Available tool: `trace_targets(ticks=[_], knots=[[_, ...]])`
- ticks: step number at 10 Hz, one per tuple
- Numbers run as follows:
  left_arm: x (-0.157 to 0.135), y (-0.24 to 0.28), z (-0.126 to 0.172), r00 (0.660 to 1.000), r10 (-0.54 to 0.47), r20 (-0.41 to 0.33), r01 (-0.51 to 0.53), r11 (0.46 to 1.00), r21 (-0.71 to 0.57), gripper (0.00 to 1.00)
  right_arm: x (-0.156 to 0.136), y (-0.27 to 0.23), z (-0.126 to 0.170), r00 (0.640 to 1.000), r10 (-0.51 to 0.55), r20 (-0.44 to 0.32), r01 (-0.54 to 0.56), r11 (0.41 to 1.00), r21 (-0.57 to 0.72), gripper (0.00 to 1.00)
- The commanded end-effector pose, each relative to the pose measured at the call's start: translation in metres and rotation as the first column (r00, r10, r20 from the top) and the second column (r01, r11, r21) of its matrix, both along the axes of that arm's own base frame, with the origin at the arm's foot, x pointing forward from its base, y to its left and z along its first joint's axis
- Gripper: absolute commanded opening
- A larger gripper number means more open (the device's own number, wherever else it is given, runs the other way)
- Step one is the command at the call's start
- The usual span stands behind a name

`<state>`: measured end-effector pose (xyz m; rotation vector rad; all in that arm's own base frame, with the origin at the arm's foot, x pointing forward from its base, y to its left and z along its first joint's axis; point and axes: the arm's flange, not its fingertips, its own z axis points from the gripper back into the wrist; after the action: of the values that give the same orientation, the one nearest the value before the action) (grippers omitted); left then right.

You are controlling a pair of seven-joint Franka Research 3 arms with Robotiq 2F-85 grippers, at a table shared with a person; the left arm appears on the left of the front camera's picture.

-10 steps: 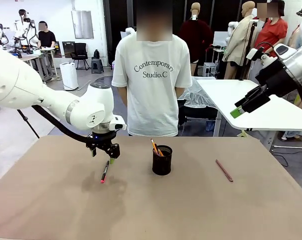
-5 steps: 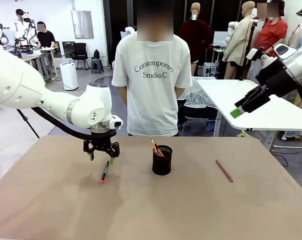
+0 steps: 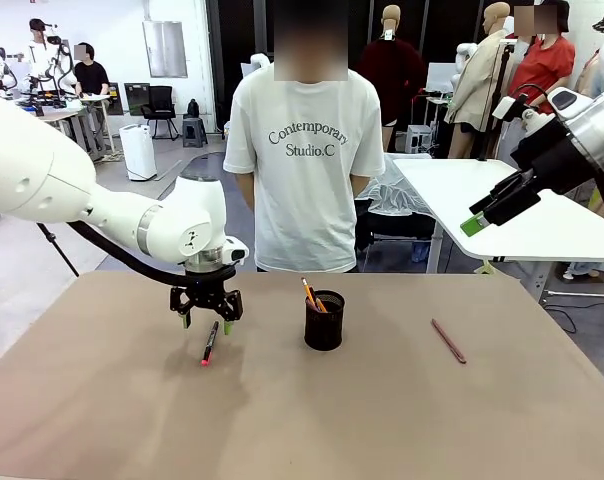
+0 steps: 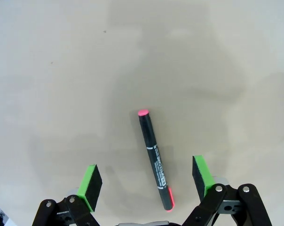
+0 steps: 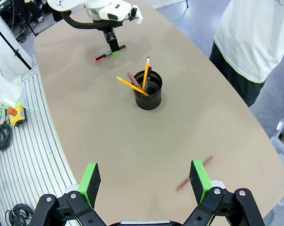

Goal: Place the pens into the pen holder.
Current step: Pick up a writing instrument from the table and place it into the Pen holder.

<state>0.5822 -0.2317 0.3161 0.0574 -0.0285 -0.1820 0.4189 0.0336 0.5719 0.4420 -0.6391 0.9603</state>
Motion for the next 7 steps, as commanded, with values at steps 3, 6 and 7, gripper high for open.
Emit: trace_targets(ticks=[3,6,7], knots=[[0.0023,0.0048,-0.0086,0.995,0.085,0.055,-0.082,0.995,-0.053,1.00,0.0003,0.0009,0.0014,1.000,0.002,-0.002,-0.002,1.000,0.027,1.00],[0.0004,0.0062,-0.0081,0.994,0.091,0.064,-0.089,0.995,-0.042,0.43,0.0003,0.0009,0.0014,1.000,0.002,-0.002,-0.002,1.000,0.027,1.00],[-0.0001,0.0060,-0.0080,0.993,0.095,0.067,-0.093,0.995,-0.038,0.23,0.0003,0.0009,0.0014,1.000,0.002,-0.002,-0.002,1.000,0.027,1.00]])
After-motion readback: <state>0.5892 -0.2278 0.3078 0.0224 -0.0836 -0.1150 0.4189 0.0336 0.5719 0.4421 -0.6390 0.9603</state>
